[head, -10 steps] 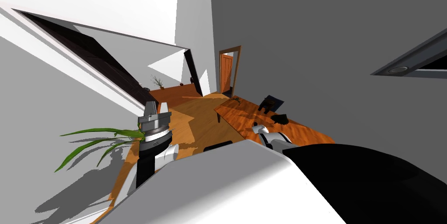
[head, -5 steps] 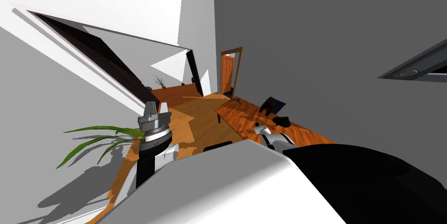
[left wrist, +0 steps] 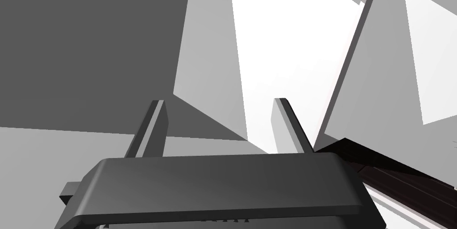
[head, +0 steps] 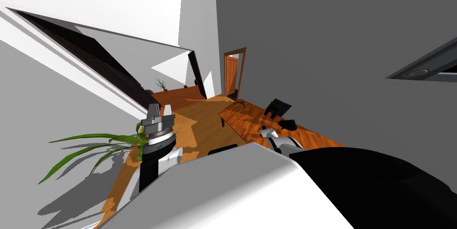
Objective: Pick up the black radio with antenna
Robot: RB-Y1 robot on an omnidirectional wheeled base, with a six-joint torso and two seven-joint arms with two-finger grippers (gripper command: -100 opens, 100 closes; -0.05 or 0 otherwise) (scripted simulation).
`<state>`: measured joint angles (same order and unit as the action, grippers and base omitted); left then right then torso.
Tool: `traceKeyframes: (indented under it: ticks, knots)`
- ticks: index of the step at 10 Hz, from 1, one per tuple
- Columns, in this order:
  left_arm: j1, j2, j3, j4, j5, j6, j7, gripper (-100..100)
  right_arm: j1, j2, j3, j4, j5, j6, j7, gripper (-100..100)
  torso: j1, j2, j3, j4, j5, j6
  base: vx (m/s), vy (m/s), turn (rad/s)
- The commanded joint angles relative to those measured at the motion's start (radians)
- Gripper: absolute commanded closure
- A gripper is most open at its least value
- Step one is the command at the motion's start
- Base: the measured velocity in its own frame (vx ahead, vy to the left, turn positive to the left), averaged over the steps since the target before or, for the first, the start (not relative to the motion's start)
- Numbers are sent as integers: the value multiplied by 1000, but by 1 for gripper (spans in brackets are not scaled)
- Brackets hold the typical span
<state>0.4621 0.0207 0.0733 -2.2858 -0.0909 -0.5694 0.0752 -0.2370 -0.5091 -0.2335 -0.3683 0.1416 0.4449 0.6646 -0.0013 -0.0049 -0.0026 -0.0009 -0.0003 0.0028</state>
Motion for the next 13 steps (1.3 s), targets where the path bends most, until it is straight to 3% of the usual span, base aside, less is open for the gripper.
traceKeyframes:
  ticks: [1, 2, 5, 6, 10, 11, 12, 13]
  knots:
    - [0, 0, 0, 0, 0, 0, 0, 0, 14, 2, -21, 4, -12, -31, 50, -100, 0, 0, 0, 0, 0, 0, 109, 24, -135]
    - [0, 0, 0, 0, 0, 0, 0, 0, 14, 2, -21, 4, -12, -31, 50, -100, 1, -2, -1, 0, 0, 0, 94, 28, -47]
    - [0, 0, 0, 0, 0, 0, 0, 0, 38, 5, -60, 14, -33, -86, 133, -100, 0, -2, -1, -1, 0, 0, 101, 11, -112]
    - [0, 0, 0, 0, 0, 0, 0, 0, 38, 5, -60, 14, -33, -86, 133, -100, 0, -3, -2, -1, 0, 0, 73, 12, -38]
    - [0, 0, 0, 0, 0, 0, 0, 0, 69, 10, -111, 28, -59, -160, 245, -100, 0, -2, -1, 0, 0, 0, 93, 18, -112]
    - [0, 0, 0, 0, 0, 0, 0, 0, 73, 11, -103, 10, -58, -140, 226, -100, 1, -3, -2, -1, 0, 0, 48, 14, -26]
    - [0, 0, 0, 0, 0, 0, 0, 0, 74, 12, -104, 9, -59, -142, 232, 100, 0, 0, 0, 0, 0, -1, 8, 3, 6]
    - [0, 0, 0, 0, 0, 0, 0, 0, 74, 12, -104, 9, -59, -142, 231, 100, 0, 2, 1, 0, 0, -1, 0, 0, 0]
